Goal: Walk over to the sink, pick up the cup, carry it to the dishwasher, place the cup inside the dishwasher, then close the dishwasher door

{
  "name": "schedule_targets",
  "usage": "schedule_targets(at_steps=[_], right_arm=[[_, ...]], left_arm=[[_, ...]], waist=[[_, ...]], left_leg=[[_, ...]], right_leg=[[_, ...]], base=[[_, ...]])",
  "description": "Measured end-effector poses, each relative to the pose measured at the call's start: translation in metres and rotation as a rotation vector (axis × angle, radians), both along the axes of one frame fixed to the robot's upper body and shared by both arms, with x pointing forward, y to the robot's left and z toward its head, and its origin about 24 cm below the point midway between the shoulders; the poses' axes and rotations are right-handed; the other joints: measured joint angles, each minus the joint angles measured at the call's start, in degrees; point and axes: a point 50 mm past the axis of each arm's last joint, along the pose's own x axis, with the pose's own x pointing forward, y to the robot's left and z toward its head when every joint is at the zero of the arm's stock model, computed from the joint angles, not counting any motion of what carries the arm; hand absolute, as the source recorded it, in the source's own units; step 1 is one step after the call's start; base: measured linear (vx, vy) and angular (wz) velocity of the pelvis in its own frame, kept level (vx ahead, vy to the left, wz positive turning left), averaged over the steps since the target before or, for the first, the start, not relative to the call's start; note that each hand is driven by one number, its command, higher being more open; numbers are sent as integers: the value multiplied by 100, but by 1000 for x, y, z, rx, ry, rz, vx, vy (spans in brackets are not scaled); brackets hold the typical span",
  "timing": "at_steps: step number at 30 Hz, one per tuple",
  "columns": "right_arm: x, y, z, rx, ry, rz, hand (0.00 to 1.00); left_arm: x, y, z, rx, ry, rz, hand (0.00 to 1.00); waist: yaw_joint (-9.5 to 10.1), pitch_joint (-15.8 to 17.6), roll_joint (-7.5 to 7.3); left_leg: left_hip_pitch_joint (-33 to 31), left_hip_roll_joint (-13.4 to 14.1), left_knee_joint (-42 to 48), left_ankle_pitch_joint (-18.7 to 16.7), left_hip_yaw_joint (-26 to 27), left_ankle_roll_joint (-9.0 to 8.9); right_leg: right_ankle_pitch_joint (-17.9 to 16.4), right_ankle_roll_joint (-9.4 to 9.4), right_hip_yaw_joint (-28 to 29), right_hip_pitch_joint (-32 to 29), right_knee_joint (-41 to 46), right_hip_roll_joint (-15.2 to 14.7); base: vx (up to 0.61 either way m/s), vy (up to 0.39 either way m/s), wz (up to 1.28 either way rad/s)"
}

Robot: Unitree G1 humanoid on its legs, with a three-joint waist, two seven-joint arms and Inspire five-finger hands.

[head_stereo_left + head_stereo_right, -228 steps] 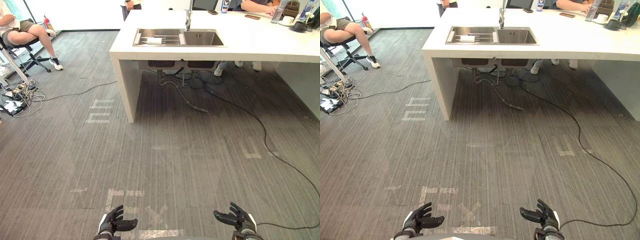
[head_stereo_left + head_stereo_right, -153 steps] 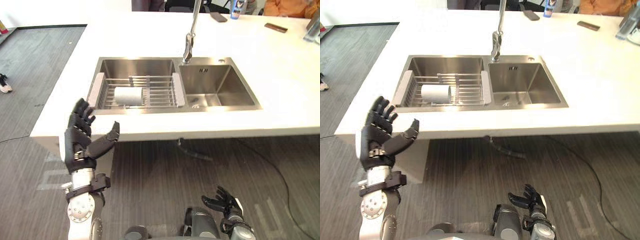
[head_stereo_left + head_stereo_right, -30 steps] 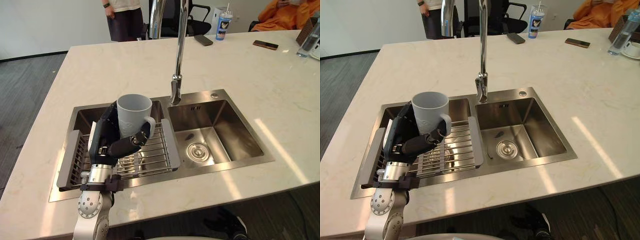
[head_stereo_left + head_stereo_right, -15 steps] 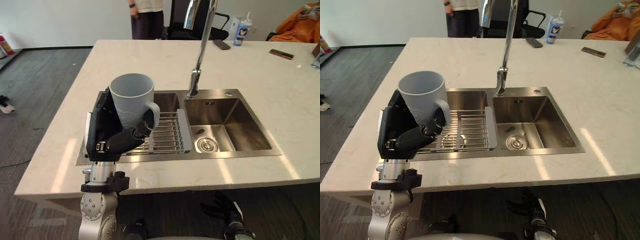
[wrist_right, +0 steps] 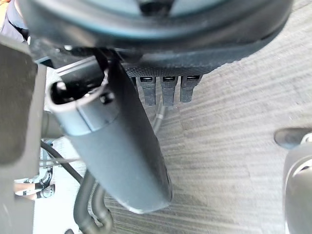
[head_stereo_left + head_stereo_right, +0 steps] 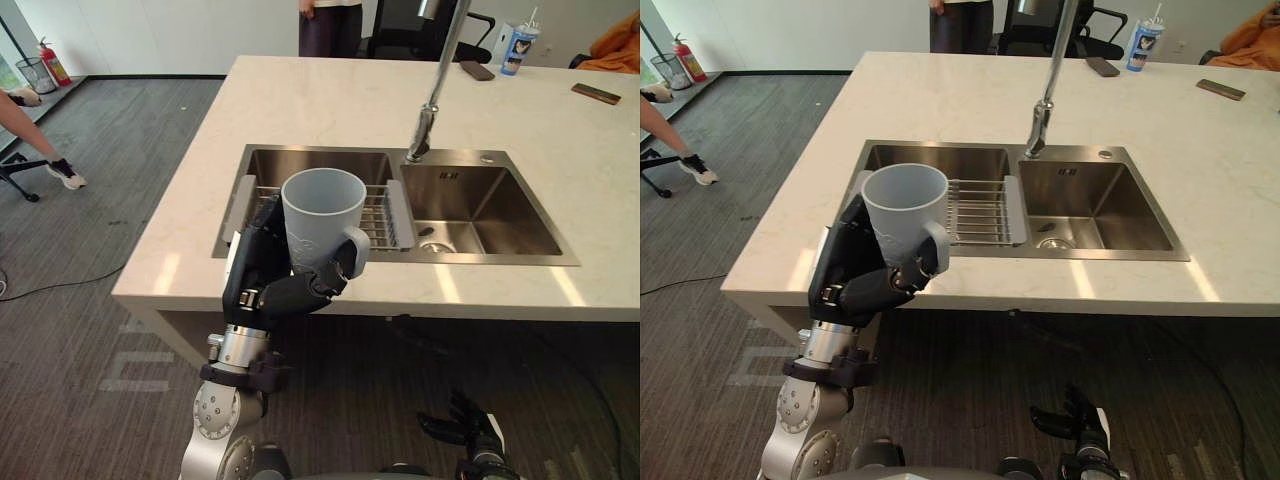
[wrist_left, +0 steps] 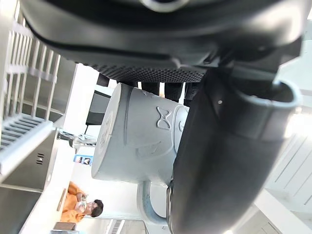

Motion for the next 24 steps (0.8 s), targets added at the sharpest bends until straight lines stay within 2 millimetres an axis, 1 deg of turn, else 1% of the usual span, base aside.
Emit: schedule_targets(at_steps=[1,2,4,8,9,10,12,13,14,15,16,18,19,20,21,22,23,24], right_arm=[[-3,5,-2,18,4,-2,90],[-10,13,-6,49,25,1,90],[-14,18,-11,72,53,8,90],[-11,21,-12,81,55,12,90],[-10,19,-12,75,52,13,90],[-9,17,-11,69,50,15,90],[-10,14,-10,56,48,14,90],[-14,13,-10,53,55,10,90],[-17,13,-10,52,62,7,90],[-18,13,-11,50,68,4,90],[-15,14,-10,49,60,9,90],[-12,16,-9,49,52,26,90],[-6,19,-6,49,26,47,90],[-2,20,-4,47,11,54,90],[5,21,1,38,-23,62,90],[12,21,5,29,-56,61,90],[15,21,7,24,-70,56,90],[22,20,9,22,-91,40,90]], left_arm=[[2,3,-4,12,18,9,30],[6,7,-14,26,68,23,30],[6,12,-19,38,96,43,30],[6,15,-19,53,96,38,30],[6,14,-19,52,94,33,30],[6,13,-19,52,95,26,30],[4,8,-21,52,102,2,30],[4,7,-21,52,103,-3,30],[4,6,-21,53,103,-4,30],[4,7,-21,51,103,2,30],[1,12,-23,45,116,27,30],[-3,14,-24,37,128,44,30],[-10,17,-24,21,134,68,30],[-12,18,-23,12,134,75,30],[-14,17,-20,-5,126,84,30],[-14,17,-18,-16,118,92,30],[-13,17,-17,-20,116,96,30],[-13,21,-16,-24,112,119,30]], waist=[[-9,-16,-66],[-83,-42,-136],[-67,-39,-150],[-75,-37,-157],[-75,-37,-156],[-71,-33,-149],[-82,-36,-162],[-81,-55,-196],[-80,-71,-229],[-50,-92,-276],[22,-99,-249],[75,-101,-247],[125,-116,-220],[143,-116,-216],[200,-101,-215],[203,-93,-235],[198,-77,-260],[231,4,-374]], left_leg=[[-6,-125,-97,79,-39,94],[-85,-345,-81,132,-174,179],[-149,-482,-69,151,-196,221],[-152,-524,-57,166,-310,246],[-156,-506,-48,173,-384,259],[-181,-485,-48,177,-448,265],[-201,-500,-8,215,-753,263],[-214,-555,5,241,-889,249],[-248,-605,34,250,-1000,237],[-332,-664,110,262,-1146,207],[-420,-658,143,303,-1310,134],[-483,-638,148,342,-1460,68],[-605,-629,154,405,-1706,-15],[-682,-631,154,447,-1828,-38],[-850,-654,143,559,-2032,-78],[-1051,-669,62,794,-1871,18],[-1100,-658,-64,938,-1611,97],[-1070,-482,-215,1004,-778,582]], right_leg=[[32,10,21,35,-69,-34],[160,31,48,178,-310,-129],[303,4,14,218,-427,-214],[359,-1,-48,289,-400,-203],[358,-2,17,313,-362,-167],[334,-42,154,320,-312,-117],[-34,-551,834,323,-2,23],[-227,-626,966,335,123,33],[-373,-628,1016,368,166,21],[-612,-499,1040,412,206,0],[-702,-343,924,388,274,21],[-730,-250,768,390,330,58],[-732,-155,543,402,367,109],[-713,-106,417,399,399,129],[-714,-99,154,390,423,149],[-715,-101,-181,408,422,111],[-716,-110,-349,431,419,64],[-709,-111,-588,491,406,-85]], base=[[19,257,47],[25,142,53],[6,164,33],[-31,51,17],[-57,-25,27],[-102,-58,39],[-99,-81,66],[-47,-82,74],[-55,-113,77],[-104,-193,77],[-107,-202,69],[-64,-133,55],[-45,-126,69],[-59,-185,101],[-63,-135,130],[-76,-111,146],[-106,-55,154],[-67,-46,140]])
